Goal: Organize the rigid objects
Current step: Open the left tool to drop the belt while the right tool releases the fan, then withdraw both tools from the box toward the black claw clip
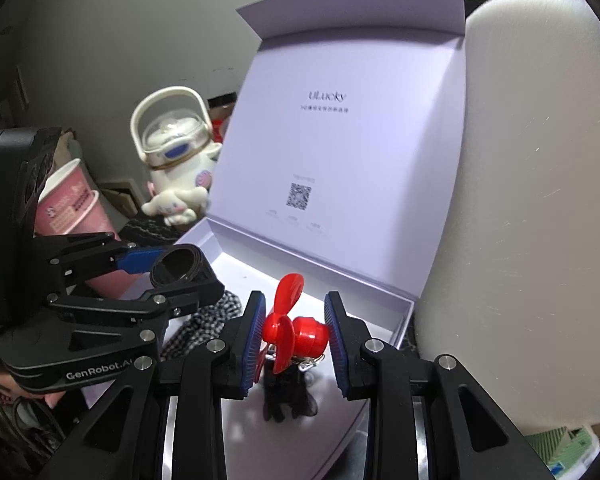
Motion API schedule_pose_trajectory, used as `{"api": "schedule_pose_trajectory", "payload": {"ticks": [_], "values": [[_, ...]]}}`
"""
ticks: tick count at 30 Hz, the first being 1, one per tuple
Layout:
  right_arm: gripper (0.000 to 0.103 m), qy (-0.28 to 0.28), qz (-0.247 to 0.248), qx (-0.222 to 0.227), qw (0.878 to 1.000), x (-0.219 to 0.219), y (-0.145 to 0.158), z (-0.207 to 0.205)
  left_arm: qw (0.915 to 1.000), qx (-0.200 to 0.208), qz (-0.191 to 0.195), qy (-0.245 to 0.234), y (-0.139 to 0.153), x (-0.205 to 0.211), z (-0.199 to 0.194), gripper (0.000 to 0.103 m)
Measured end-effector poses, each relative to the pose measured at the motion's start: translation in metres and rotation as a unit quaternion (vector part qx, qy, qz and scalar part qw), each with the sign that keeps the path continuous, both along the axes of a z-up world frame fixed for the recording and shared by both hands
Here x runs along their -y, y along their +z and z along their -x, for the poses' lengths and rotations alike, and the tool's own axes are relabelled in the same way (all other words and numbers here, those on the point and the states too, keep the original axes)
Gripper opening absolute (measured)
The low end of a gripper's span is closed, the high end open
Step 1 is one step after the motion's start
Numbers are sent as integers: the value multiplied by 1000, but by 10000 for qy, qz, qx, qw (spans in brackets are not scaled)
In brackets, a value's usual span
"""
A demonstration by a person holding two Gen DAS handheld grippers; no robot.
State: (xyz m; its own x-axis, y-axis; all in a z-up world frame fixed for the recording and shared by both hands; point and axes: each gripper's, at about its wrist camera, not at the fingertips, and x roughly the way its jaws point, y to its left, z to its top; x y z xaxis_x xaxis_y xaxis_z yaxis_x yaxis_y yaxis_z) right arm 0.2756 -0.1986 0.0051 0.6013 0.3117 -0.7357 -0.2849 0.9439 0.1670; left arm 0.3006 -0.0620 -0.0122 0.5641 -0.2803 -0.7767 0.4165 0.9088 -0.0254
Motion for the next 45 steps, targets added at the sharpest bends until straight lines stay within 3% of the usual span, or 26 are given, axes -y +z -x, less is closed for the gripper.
{"api": "schedule_pose_trajectory", "payload": {"ticks": [12,23,24,26,27,29,33,34,45], "values": [[30,-86,115,-188,9997,4,-16,-10,9997,-229,-72,36,-21,2,-16,41],[31,-162,106,-199,9996,7,-19,-11,9996,-259,-128,76,-20,5,-15,41],[32,-168,122,-208,9996,7,-19,-11,9993,-301,-173,99,-21,6,-17,41],[42,-212,197,-217,9993,7,-20,-12,9989,-349,-276,162,-22,6,-19,41],[47,-243,203,-214,9993,8,-20,-12,9987,-359,-310,195,-23,7,-20,42],[47,-261,186,-208,9993,9,-18,-12,9983,-354,-366,297,-23,5,-20,46],[48,-301,207,-172,9992,11,-16,-11,9982,-255,-363,408,-19,1,-19,73],[50,-300,207,-178,9992,11,-15,-11,9983,-179,-357,430,-17,0,-18,75],[54,-379,212,-38,9990,11,-2,-4,9979,16,-353,533,4,-4,-3,77]]}}
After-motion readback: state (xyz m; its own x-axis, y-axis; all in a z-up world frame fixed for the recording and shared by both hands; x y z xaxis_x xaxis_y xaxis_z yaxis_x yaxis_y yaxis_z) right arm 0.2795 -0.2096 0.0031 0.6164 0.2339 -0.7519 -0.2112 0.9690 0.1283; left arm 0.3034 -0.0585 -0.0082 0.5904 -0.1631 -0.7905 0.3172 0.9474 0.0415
